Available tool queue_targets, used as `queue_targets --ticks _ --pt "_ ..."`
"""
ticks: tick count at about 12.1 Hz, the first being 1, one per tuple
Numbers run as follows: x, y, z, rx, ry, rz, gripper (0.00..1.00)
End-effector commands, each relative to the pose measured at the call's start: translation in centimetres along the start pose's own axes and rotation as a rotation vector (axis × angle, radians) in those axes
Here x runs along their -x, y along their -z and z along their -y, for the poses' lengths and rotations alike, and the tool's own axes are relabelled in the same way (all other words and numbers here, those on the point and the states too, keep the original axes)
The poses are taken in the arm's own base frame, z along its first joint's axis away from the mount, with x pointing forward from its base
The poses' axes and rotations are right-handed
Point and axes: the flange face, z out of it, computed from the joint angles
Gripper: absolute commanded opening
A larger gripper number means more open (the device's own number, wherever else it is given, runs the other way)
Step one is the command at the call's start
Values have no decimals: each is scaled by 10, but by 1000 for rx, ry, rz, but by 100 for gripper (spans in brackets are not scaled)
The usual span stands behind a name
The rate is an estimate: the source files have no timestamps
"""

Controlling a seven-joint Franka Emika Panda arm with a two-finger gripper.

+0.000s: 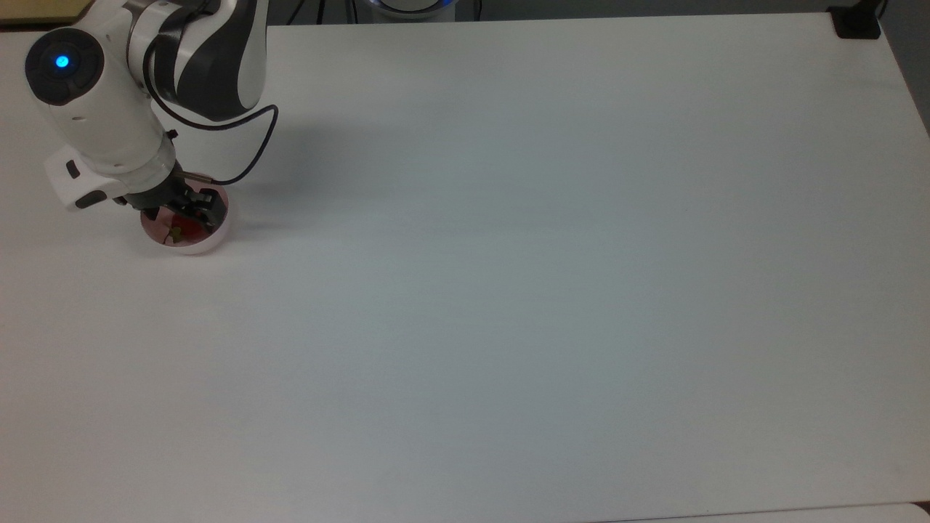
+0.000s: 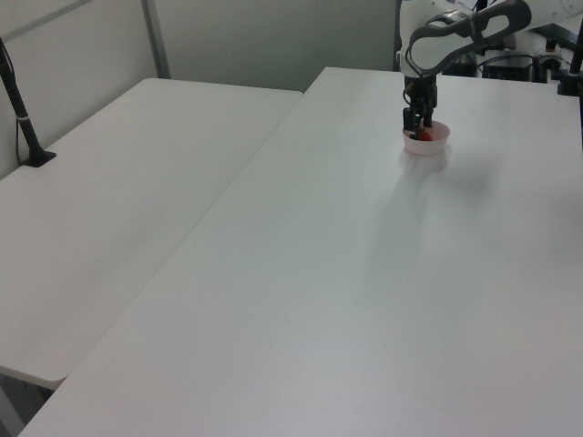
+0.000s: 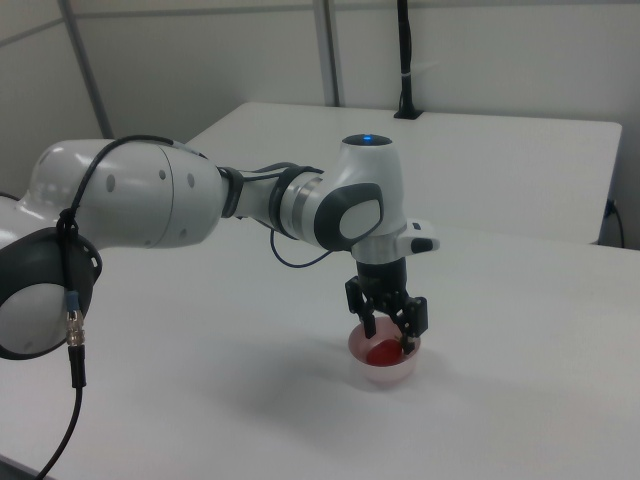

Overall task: Pick up strawberry from bowl
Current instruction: 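Lift the strawberry out of the bowl and carry it beside the bowl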

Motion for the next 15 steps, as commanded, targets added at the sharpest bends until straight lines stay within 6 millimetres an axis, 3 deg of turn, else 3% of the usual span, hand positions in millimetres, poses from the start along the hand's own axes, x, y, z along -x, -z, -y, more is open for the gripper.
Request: queue_targets --ticks 1,6,10,14,15 --pt "13 0 1 6 -132 40 80" --pt "16 -13 -7 6 -242 49 69" --pt "17 -14 -12 3 -249 23 46" --pt "17 13 -14 4 -238 -13 42" --pt "16 11 -13 7 -229 -13 48"
